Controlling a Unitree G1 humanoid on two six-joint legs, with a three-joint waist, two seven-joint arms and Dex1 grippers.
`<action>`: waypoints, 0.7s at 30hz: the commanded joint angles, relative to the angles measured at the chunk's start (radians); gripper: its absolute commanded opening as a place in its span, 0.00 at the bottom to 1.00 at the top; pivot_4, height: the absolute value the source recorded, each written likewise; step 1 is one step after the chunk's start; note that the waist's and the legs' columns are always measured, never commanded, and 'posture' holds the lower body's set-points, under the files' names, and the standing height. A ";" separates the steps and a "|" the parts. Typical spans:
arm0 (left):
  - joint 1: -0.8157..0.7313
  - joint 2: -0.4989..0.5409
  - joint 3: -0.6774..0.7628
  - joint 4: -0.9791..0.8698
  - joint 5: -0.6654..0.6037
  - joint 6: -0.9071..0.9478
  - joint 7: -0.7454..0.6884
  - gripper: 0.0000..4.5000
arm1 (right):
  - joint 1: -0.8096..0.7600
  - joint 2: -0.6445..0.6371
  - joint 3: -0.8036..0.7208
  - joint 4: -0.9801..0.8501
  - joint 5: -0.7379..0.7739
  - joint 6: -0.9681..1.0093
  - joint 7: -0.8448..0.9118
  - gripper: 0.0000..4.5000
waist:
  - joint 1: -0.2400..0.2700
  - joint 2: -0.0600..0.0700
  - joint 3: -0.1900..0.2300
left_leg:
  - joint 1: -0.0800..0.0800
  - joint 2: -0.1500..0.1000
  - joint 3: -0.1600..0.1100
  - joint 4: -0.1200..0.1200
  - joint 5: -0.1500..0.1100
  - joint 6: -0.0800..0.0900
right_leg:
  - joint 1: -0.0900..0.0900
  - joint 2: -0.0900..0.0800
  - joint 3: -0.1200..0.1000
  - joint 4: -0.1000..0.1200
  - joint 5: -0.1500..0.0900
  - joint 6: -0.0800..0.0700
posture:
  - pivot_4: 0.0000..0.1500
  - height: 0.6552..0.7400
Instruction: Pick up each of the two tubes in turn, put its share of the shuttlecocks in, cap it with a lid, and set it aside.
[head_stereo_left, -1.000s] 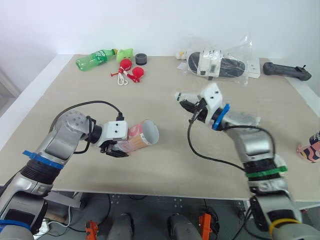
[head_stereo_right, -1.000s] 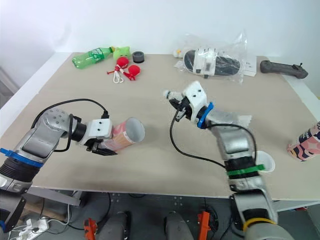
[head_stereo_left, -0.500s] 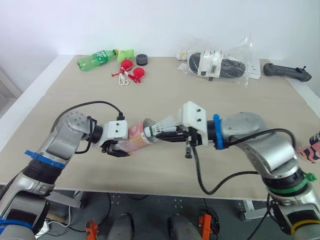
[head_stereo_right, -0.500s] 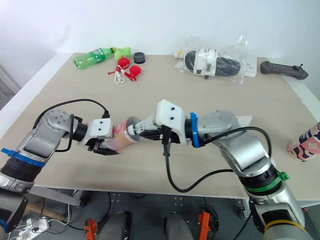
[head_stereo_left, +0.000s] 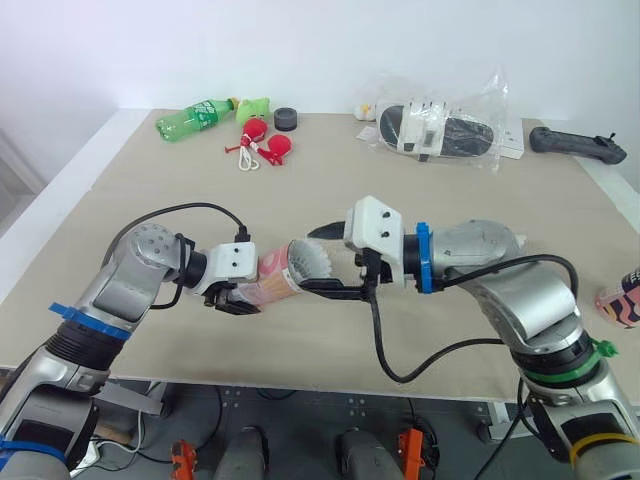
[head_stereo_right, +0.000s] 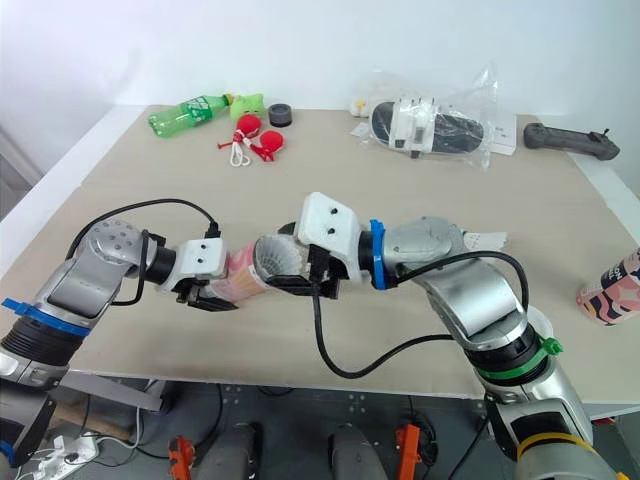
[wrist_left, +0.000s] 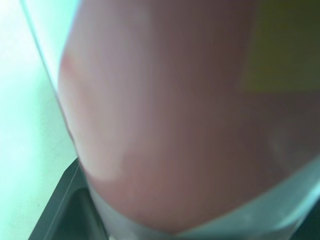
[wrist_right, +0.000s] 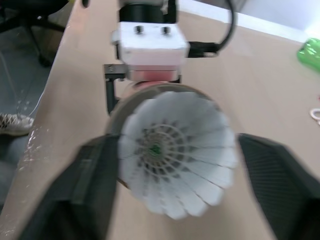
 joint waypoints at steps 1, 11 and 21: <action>0.017 -0.022 -0.044 0.009 -0.004 0.003 -0.003 0.64 | 0.024 0.002 -0.196 -0.061 0.131 0.066 -0.037 0.99 | 0.003 0.000 0.000 | 0.000 0.000 0.000 0.000 0.000 0.000 | 0.000 0.000 0.000 0.000 0.000 0.000 | 1.00 1.00; 0.023 -0.029 -0.049 0.017 -0.007 -0.005 -0.006 0.64 | 0.327 -0.131 -0.625 -0.015 0.146 0.204 -0.290 0.99 | 0.012 -0.001 0.000 | 0.000 0.000 0.001 0.000 0.000 0.000 | 0.000 0.000 0.000 0.000 -0.001 -0.002 | 1.00 1.00; 0.016 -0.047 -0.065 0.038 -0.007 -0.020 -0.019 0.64 | 0.548 -0.108 -0.724 0.079 -0.022 0.183 -0.532 0.99 | 0.012 0.000 -0.001 | 0.001 -0.001 0.001 0.000 0.000 0.000 | 0.001 -0.001 0.001 0.000 -0.001 -0.002 | 1.00 1.00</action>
